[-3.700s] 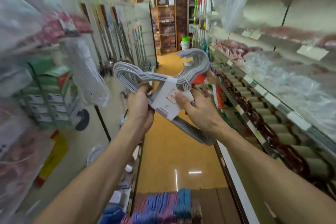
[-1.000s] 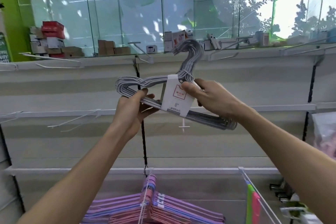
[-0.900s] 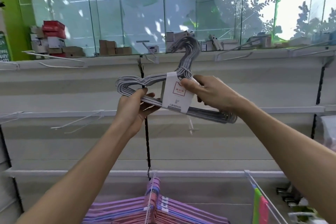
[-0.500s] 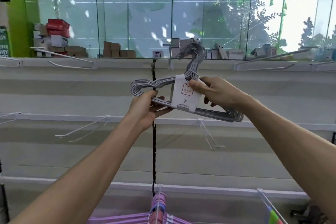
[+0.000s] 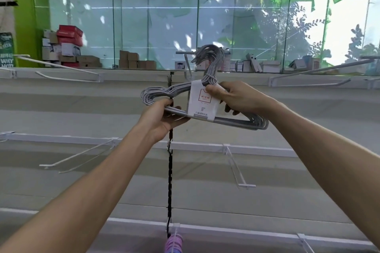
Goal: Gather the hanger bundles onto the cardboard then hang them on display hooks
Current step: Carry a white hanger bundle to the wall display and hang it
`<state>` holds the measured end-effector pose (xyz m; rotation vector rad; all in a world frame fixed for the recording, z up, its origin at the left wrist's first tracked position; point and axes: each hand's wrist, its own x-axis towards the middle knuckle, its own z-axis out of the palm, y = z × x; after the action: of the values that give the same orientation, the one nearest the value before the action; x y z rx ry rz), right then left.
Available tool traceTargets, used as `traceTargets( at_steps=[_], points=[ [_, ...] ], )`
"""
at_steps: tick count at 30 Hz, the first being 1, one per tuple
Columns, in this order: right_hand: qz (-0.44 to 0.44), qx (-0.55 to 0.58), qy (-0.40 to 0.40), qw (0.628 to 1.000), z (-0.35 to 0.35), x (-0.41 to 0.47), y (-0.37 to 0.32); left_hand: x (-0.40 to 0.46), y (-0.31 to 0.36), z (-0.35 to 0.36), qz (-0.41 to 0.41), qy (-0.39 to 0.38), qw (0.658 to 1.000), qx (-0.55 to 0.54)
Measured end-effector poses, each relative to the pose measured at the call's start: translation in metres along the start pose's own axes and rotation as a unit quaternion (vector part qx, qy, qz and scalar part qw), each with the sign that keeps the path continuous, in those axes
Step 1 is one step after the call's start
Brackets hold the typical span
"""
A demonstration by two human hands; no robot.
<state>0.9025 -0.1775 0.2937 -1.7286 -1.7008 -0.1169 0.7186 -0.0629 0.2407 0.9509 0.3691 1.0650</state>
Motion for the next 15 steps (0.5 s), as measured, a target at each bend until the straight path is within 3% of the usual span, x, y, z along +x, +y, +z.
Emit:
traceTargets(
  at_steps=[15],
  points=[
    [-0.024,-0.007,-0.035,0.999,0.021,0.047,0.011,0.037,-0.002,-0.022,0.009,0.048,0.999,0.008]
  ],
)
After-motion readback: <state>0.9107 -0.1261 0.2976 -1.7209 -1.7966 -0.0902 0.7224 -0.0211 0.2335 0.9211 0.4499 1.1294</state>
